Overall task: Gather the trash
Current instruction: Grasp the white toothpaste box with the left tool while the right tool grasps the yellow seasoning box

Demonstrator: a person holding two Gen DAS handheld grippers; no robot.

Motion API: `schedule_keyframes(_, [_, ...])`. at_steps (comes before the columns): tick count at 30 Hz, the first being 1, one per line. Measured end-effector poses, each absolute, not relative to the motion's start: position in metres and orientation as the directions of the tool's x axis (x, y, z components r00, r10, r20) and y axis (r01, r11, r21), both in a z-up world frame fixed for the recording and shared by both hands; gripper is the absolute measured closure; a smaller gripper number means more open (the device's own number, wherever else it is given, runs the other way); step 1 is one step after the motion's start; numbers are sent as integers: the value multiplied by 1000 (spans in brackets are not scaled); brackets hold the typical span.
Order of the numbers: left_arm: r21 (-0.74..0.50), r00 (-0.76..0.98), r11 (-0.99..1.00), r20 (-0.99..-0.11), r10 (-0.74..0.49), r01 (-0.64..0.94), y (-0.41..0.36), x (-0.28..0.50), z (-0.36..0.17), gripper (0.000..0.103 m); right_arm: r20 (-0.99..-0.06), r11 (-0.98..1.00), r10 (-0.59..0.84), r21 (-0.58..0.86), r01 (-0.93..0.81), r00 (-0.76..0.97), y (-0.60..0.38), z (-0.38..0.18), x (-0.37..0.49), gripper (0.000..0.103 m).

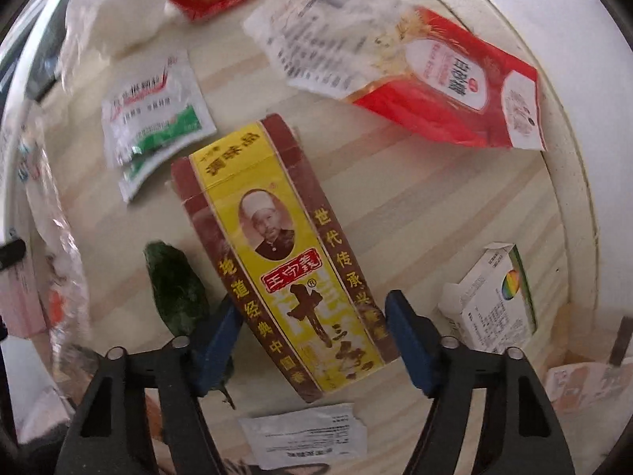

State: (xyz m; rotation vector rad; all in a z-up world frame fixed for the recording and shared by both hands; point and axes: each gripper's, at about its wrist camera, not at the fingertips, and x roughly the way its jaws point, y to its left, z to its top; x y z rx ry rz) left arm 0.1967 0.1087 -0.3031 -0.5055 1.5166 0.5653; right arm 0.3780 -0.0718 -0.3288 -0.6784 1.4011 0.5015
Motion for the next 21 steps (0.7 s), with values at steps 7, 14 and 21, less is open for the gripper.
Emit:
schedule_keyframes(7, [84,31,808,-992,125,-583,108,198,-260,58,-993,838,99,50,-543,61,-112,-324,374,39])
schedule_keyframes(14, [49,140,826,-978,154,-562,103,201,-220,58,-977,866,177,96,-491,121,-125,-314,339,44])
schedule_keyframes(21, [-50,242,844,-965,96,-534,127,172,-222,58,-966,870,211,118,-478,146,-121,-259,309,45])
